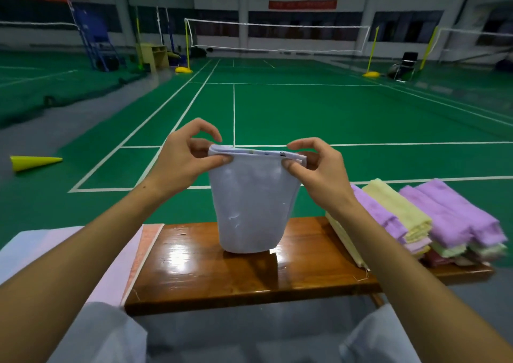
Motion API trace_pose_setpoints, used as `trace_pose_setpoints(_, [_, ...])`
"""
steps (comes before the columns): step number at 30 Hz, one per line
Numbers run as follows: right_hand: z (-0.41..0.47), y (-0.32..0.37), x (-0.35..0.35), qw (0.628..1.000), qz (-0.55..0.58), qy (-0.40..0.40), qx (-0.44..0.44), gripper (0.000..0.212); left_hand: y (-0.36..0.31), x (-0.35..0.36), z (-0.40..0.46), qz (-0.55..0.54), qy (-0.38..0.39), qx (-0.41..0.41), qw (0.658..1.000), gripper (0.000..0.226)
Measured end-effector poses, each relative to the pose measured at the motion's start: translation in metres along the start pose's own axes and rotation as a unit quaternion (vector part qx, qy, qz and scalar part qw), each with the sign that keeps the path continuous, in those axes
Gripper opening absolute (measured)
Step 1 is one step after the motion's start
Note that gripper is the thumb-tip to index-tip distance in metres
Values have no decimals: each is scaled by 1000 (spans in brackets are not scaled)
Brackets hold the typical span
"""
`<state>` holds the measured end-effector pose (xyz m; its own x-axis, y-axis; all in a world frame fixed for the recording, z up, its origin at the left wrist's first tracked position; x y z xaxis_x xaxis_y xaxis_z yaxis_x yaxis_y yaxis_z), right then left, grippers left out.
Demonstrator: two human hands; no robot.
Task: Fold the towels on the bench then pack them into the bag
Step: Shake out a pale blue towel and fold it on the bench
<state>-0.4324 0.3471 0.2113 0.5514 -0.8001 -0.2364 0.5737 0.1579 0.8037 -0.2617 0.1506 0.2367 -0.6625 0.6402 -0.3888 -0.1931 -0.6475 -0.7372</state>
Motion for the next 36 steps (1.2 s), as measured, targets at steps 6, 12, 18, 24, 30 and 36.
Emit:
trace_pose_setpoints(6, [-27, 22, -10, 996, 85, -38, -9, 23, -17, -3, -20, -76, -20, -7, 997, 31])
trace_pose_setpoints(12, [-3, -39, 13, 994, 88, -56, 35, 15, 47, 14, -8, -85, -47, -63, 993, 24])
trace_pose_setpoints(18, [16, -202, 67, 984, -34, -20, 175, 19, 211, 68, 4, 11, -18, -175, 984, 15])
trace_pose_setpoints(24, [24, -323, 110, 950, -160, 39, 264, 27, 331, 117, 8, 124, -2, -255, 959, 19])
trace_pose_setpoints(30, [24, -352, 105, 939, -242, 67, 236, 34, 361, 125, -1, 168, 57, -264, 948, 18])
trace_pose_setpoints(36, [-6, -305, 74, 955, -209, 71, 200, 21, 317, 107, -17, 197, 80, -216, 953, 14])
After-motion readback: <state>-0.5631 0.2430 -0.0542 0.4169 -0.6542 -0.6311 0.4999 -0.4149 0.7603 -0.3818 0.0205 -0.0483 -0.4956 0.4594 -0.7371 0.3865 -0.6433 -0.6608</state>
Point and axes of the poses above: each hand's wrist, its own z-axis towards the middle knuckle, its own x-axis out of the palm, y = z × x, the point moved 10 cm from there along z, towards the middle knuckle, and after that the axes turned 1 degree about z, right-handed, at the moved point
